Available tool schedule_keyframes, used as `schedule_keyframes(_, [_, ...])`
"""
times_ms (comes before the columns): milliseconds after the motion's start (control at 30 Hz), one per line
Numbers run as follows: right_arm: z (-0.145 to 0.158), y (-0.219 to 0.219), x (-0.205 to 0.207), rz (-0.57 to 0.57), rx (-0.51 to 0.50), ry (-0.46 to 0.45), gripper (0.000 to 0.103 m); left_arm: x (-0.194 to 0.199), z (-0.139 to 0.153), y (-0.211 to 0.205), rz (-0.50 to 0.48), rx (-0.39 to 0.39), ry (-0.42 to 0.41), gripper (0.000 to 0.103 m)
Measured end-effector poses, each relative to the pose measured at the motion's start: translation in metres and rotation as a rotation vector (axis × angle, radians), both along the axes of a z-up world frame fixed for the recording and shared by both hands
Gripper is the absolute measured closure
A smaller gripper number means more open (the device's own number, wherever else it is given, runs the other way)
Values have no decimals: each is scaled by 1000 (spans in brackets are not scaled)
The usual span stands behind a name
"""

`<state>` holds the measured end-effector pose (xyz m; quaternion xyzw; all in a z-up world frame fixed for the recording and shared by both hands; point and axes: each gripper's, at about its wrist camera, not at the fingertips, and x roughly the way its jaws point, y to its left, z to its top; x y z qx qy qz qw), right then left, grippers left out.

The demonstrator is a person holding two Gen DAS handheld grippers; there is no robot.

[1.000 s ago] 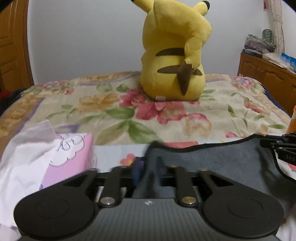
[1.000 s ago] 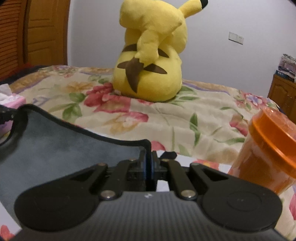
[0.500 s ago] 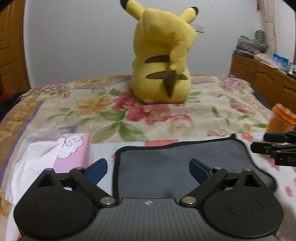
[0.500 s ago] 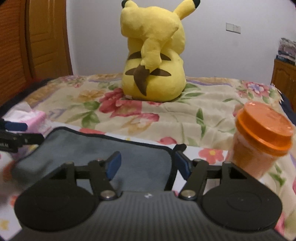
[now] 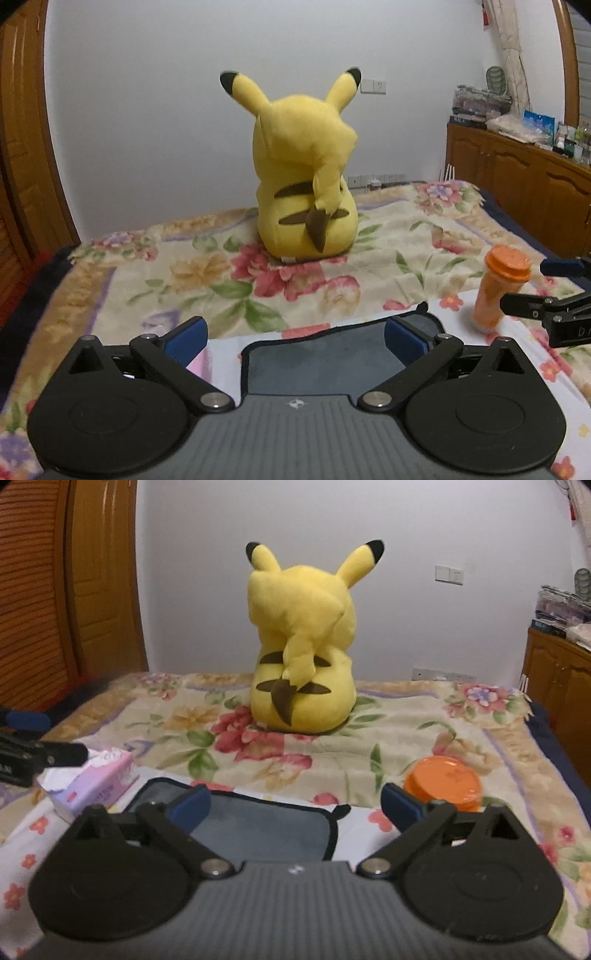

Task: Fold towel

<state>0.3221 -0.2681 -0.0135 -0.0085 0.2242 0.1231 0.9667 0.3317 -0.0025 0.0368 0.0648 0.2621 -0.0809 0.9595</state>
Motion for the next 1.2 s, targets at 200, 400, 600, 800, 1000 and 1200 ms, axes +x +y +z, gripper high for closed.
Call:
schedule_keyframes(200, [14, -5, -30, -5, 3, -10, 3, -37, 25, 0, 22, -8, -21, 0])
schedule_keyframes(400, [20, -8, -60, -16, 21, -11, 0, -72, 31, -3, 14, 16, -7, 0])
schedule_keyframes(600, [23, -10, -85, -19, 33, -6, 0, -103, 37, 0, 15, 44, -6, 0])
schedule_keyframes(800, [31, -14, -109, -15, 39, -8, 0, -135, 38, -2, 26, 47, -16, 0])
schedule_keyframes(1000, [36, -19, -135, -15, 46, -19, 0, -166, 35, -6, 51, 57, -44, 0])
schedule_keyframes(1200, [34, -23, -162, -5, 41, -21, 0, -196, 30, -6, 72, 34, -28, 0])
